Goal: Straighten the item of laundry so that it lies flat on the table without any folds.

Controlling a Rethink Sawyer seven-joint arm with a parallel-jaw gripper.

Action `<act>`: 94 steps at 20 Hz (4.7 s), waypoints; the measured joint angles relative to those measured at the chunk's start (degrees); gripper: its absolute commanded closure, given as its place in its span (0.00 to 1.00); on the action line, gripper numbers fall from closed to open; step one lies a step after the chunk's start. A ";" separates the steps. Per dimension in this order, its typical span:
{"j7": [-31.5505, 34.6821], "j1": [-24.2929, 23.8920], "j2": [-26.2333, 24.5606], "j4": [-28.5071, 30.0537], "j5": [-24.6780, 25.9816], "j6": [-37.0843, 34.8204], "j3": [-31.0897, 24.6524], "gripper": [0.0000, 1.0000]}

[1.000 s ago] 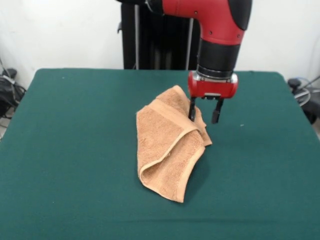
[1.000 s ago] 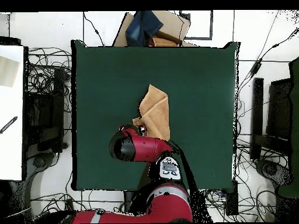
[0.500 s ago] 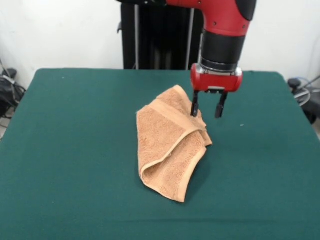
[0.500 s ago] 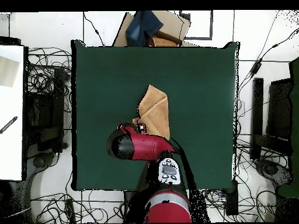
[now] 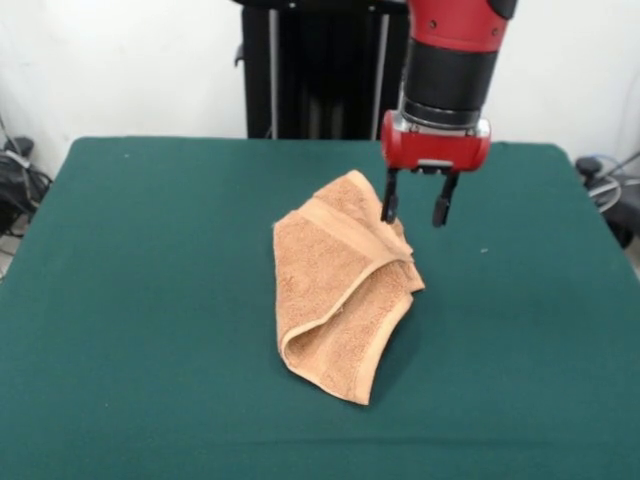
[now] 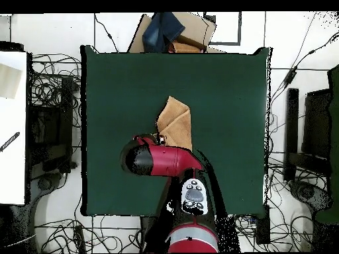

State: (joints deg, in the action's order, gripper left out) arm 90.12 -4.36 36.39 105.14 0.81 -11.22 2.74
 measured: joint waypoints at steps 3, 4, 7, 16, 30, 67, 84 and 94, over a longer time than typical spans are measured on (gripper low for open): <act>0.00 -0.01 -0.01 -1.58 0.01 -0.58 0.22 0.00; 0.00 -0.02 -0.12 -2.53 0.01 -0.64 0.28 0.00; 0.00 -0.19 -0.49 -4.27 0.01 -0.64 0.27 0.00; 0.00 -1.55 -4.45 -8.83 0.02 -0.64 0.26 0.00; 0.00 -9.66 -10.29 -9.10 3.39 1.63 -2.88 0.00; 0.00 -11.13 -10.59 -7.37 7.20 7.67 -4.41 1.00; 0.00 -15.14 4.10 0.44 7.24 -0.81 -10.58 1.00; 0.00 -21.06 1.59 0.78 8.03 -0.61 -14.58 1.00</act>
State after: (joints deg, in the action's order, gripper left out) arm 90.12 -25.41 37.98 105.92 8.84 -11.82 -11.83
